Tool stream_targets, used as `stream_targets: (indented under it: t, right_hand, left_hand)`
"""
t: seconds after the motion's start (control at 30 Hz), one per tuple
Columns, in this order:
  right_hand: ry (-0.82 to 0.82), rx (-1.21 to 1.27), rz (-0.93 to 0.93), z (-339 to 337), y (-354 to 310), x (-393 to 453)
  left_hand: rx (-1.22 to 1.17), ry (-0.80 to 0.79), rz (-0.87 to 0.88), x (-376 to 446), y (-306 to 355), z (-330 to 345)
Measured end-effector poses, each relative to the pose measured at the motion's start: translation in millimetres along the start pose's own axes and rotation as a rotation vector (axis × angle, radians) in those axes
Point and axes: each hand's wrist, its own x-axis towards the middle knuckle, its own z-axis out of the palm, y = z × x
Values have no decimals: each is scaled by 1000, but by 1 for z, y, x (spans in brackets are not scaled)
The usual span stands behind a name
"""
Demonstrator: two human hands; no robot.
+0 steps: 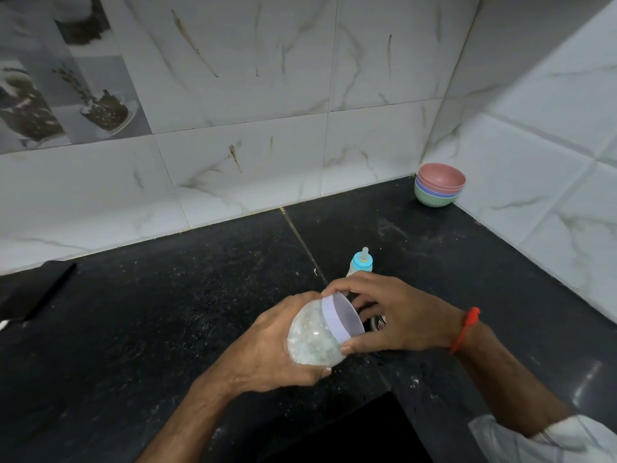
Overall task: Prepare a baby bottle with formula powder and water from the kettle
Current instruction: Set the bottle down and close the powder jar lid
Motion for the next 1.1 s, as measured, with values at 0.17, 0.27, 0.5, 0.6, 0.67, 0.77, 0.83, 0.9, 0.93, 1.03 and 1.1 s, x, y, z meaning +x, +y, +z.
stream_targets:
  t: [0.17, 0.27, 0.5, 0.6, 0.67, 0.77, 0.83, 0.9, 0.93, 1.03, 1.1]
  right_hand:
    - [420, -292, 333, 25, -10, 13]
    - [483, -483, 307, 18, 1, 6]
    - [307, -465, -5, 23, 4, -2]
    - [497, -548, 265, 41, -4, 8]
    - [435, -538, 266, 40, -3, 9]
    - [252, -476, -14, 27, -4, 5]
    - [287, -545, -186, 30, 10, 7]
    - [399, -559, -238, 38, 16, 12]
    - [466, -561, -260, 42, 18, 14]
    - [608, -561, -288, 49, 15, 22]
    - [654, -589, -272, 52, 14, 25]
  left_hand:
    - [32, 21, 43, 6, 10, -2]
    - [12, 31, 55, 10, 14, -1]
    - [16, 23, 40, 10, 2, -6]
    - [54, 3, 44, 10, 3, 0]
    - [51, 0, 35, 10, 2, 2]
    - [-48, 2, 6, 7, -1, -1]
    - [-104, -9, 7, 6, -3, -2]
    - [-88, -10, 7, 6, -1, 0]
    - [-77, 9, 1, 6, 1, 2]
    - [-84, 103, -13, 7, 4, 7]
    - [-65, 148, -17, 8, 3, 9]
